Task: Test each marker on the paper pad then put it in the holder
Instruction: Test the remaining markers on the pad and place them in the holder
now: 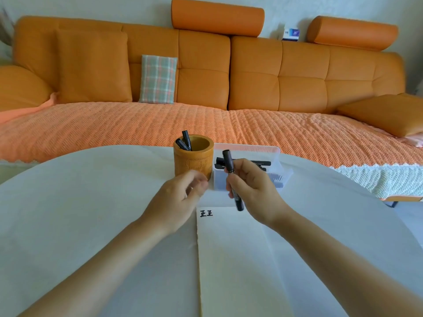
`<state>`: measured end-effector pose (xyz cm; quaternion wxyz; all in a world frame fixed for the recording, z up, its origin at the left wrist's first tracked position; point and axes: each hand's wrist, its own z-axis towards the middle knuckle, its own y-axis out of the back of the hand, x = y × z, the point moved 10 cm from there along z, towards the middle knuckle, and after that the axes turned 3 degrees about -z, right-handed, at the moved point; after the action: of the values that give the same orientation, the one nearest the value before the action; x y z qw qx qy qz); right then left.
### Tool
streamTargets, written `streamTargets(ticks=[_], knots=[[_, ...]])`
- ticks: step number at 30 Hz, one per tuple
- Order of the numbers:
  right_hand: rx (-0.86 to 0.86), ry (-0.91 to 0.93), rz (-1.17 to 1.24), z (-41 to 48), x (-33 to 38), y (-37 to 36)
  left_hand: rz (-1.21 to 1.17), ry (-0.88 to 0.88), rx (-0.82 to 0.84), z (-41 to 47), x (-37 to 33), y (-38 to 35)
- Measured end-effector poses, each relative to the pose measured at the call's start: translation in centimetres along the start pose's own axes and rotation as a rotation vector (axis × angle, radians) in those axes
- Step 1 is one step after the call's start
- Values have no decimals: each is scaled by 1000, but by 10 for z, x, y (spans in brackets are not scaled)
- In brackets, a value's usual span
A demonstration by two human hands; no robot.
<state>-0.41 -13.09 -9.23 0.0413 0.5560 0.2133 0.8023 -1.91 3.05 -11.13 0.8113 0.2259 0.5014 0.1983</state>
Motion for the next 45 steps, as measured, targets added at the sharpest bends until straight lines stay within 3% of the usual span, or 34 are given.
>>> streamTargets(ticks=[2, 5, 11, 16, 21, 32, 37, 39, 42, 45], knots=[[46, 63, -282, -1, -4, -4, -3, -29, -37, 1, -2, 9], [127, 201, -662, -6, -6, -16, 15, -77, 46, 1, -10, 3], [184, 294, -909, -10, 1, -30, 189, -156, 124, 0, -11, -8], [243, 250, -810, -9, -3, -39, 217, -182, 84, -6, -20, -12], [220, 334, -958, -16, -2, -44, 207, -160, 111, -7, -16, -15], [215, 469, -1062, -20, 1, -52, 257, 54, 382, -6, 6, -35], [171, 510, -1132, -20, 7, -51, 253, 116, 392, -4, 13, -32], [170, 451, -1115, -18, 6, -50, 364, -27, 318, -1, 0, -27], [286, 200, -960, -10, -11, -42, 528, -302, 178, -2, -22, -16], [370, 19, -793, -9, -24, -30, 498, -229, 139, 2, -8, 2]])
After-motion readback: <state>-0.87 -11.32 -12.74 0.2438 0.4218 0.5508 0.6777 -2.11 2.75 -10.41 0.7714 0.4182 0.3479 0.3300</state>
